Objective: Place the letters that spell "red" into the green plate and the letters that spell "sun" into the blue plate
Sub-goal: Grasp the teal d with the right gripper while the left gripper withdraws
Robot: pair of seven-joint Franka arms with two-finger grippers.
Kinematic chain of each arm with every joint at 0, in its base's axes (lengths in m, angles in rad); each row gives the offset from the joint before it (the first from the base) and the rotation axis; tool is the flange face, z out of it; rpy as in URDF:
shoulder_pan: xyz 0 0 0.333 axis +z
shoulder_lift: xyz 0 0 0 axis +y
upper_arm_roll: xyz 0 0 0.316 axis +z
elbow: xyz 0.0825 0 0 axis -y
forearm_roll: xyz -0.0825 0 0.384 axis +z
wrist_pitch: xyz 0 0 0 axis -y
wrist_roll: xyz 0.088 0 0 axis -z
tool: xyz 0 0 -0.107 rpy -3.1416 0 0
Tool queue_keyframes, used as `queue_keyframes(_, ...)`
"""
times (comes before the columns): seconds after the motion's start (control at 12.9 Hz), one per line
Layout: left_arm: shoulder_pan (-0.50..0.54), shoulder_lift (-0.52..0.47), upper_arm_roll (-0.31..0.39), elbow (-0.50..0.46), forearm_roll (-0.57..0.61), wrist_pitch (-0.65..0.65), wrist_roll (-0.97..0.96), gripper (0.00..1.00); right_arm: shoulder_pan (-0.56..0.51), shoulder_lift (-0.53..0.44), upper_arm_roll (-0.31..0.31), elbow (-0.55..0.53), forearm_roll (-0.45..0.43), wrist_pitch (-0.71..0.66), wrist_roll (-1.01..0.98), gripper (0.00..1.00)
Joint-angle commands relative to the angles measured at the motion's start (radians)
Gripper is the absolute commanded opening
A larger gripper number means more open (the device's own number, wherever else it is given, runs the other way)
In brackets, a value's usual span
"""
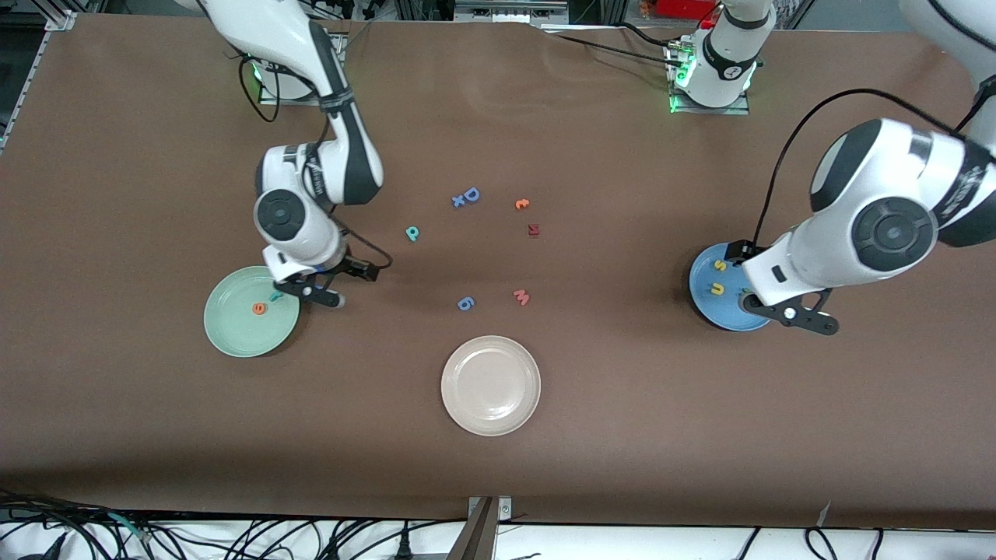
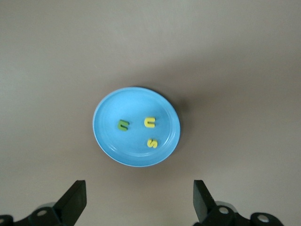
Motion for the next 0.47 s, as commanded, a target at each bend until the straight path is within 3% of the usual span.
queue_keyframes(0.0,0.021,-0.034,-0.005,0.079,-0.019,-0.031,-0.019,1.00,0.090,-0.036,-0.001,-0.060,0.010,0.045,0.134,0.99)
queue_keyframes(0.23,0.053,-0.040,0.001,0.116,-0.022,-0.030,-0.007,1.00,0.170,-0.039,-0.001,-0.120,0.010,0.140,0.239,0.99)
queue_keyframes(0.39,0.041,-0.040,0.053,0.157,-0.062,-0.028,-0.010,1.00,0.206,-0.036,-0.001,-0.123,0.010,0.145,0.308,0.99)
